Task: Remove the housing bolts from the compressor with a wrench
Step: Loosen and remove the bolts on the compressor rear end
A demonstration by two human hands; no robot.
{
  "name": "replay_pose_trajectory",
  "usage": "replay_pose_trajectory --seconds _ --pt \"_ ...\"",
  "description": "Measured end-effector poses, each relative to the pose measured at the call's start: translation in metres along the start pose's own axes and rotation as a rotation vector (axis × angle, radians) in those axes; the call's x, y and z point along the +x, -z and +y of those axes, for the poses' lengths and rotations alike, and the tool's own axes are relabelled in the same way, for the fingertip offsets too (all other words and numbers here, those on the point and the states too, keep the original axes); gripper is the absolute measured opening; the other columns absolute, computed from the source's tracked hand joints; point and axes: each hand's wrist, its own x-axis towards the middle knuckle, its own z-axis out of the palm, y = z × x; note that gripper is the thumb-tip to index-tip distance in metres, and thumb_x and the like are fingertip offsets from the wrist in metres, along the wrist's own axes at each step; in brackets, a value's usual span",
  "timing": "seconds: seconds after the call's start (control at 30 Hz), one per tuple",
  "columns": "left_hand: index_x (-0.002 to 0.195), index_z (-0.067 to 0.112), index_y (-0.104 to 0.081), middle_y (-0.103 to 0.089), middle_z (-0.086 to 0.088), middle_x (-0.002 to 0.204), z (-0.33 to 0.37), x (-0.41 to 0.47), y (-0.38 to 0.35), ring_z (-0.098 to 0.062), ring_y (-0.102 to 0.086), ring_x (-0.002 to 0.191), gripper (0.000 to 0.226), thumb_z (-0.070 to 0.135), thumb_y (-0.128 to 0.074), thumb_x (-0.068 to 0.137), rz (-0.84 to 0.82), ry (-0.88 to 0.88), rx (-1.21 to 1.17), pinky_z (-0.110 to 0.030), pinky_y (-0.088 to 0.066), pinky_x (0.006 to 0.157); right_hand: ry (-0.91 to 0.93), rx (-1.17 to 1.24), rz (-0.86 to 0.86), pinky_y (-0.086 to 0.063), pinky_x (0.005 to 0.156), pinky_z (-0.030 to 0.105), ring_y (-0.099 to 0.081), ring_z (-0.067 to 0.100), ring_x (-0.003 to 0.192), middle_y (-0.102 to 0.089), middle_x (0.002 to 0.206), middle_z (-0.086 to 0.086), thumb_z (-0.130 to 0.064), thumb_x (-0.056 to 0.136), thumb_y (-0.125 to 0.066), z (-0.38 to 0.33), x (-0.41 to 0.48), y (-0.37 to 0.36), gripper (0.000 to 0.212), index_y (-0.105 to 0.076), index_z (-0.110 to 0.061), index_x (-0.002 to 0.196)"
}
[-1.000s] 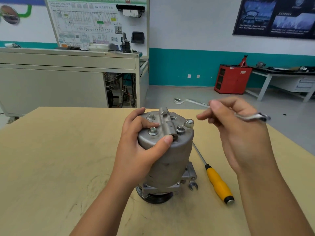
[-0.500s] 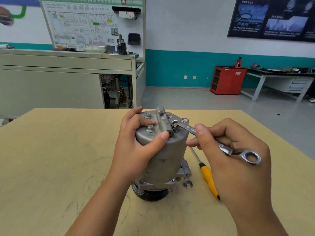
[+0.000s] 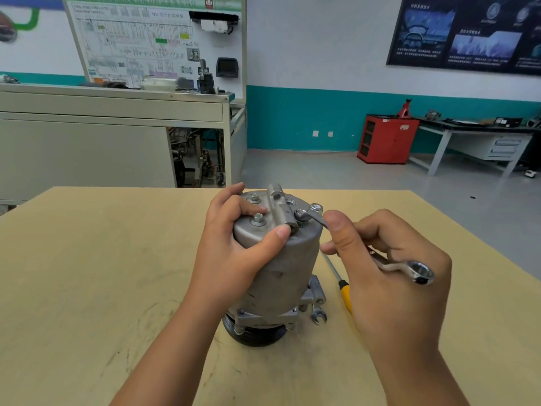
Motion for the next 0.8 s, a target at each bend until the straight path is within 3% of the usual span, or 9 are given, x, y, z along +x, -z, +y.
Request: replay_pose_trajectory --seconds 0.1,0.17,0.27,0.37,0.43,0.53,0.67,0.8 --pt "0.084 0.023 -0.059 -0.046 0.011 0.131 0.0 0.0 -0.001 0.006 -0.039 0.127 0.045 0.059 -0.062 0.057 -0.003 0.001 0.004 0.0 -0.03 0.089 0.061 -0.04 -0.033 -0.041 0.054 0.026 -0.058 0.018 0.056 -0.063 0.059 -0.008 -0.044 0.086 -0.057 -0.001 -0.005 0.0 0.04 -0.059 -0.014 0.06" --pt "0.084 0.024 -0.059 -0.046 0.012 0.13 0.0 0.0 -0.001 0.006 -0.039 0.126 0.045 0.059 -0.062 0.056 -0.004 0.003 0.001 0.0 -0.029 0.088 0.014 -0.025 -0.035 -0.039 0.054 0.016 -0.055 0.007 0.053 -0.063 0.056 -0.006 -0.038 0.087 -0.058 0.0 -0.006 0.002 0.038 -0.059 -0.013 0.059" --pt "0.083 0.026 -0.059 -0.046 0.015 0.13 0.0 0.0 0.0 0.008 -0.038 0.127 0.043 0.059 -0.062 0.057 -0.003 0.004 -0.008 0.001 -0.029 0.087 -0.282 0.219 -0.015 -0.041 0.056 0.005 -0.058 0.0 0.051 -0.067 0.057 -0.006 -0.024 0.09 -0.061 0.012 0.008 0.007 0.035 -0.061 -0.014 0.056" --pt "0.083 0.025 -0.059 -0.046 0.015 0.131 -0.001 -0.001 0.001 0.009 -0.038 0.127 0.042 0.058 -0.063 0.057 -0.003 0.007 -0.02 0.001 -0.028 0.087 -0.658 0.585 -0.018 -0.048 0.056 0.018 -0.055 0.008 0.047 -0.06 0.049 -0.001 -0.017 0.091 -0.058 0.038 0.027 0.005 0.033 -0.06 -0.015 0.058" --pt "0.083 0.026 -0.059 -0.045 0.016 0.131 -0.001 -0.001 0.001 0.01 -0.038 0.126 0.041 0.058 -0.063 0.057 -0.004 0.003 -0.013 0.002 -0.029 0.087 -0.793 0.668 0.014 -0.038 0.054 0.022 -0.041 0.007 0.043 -0.045 0.044 -0.005 -0.018 0.091 -0.059 0.055 0.037 -0.008 0.029 -0.052 -0.014 0.063" --pt "0.083 0.026 -0.058 -0.045 0.017 0.131 -0.001 -0.001 0.001 0.011 -0.038 0.125 0.041 0.059 -0.063 0.057 -0.011 0.006 -0.004 0.002 -0.029 0.086 -0.824 0.632 0.014 -0.027 0.056 0.026 -0.03 0.007 0.044 -0.035 0.043 -0.01 -0.021 0.089 -0.064 0.068 0.053 -0.036 0.029 -0.048 -0.018 0.065" --pt "0.084 0.026 -0.059 -0.044 0.019 0.131 0.0 -0.001 0.001 0.01 -0.039 0.124 0.042 0.059 -0.062 0.057 -0.014 0.005 -0.004 0.001 -0.029 0.087 -0.827 0.474 -0.265 -0.027 0.056 0.029 -0.029 0.012 0.05 -0.033 0.044 -0.008 -0.024 0.083 -0.071 0.075 0.077 -0.067 0.03 -0.049 -0.014 0.066" --pt "0.084 0.029 -0.059 -0.043 0.021 0.13 0.001 -0.001 0.001 0.011 -0.038 0.125 0.039 0.057 -0.063 0.057 -0.011 0.004 -0.019 0.002 -0.028 0.088 -0.697 0.186 -0.495 -0.027 0.05 0.026 -0.033 0.01 0.043 -0.033 0.04 -0.01 -0.027 0.075 -0.076 0.072 0.094 -0.079 0.044 -0.042 -0.018 0.048"
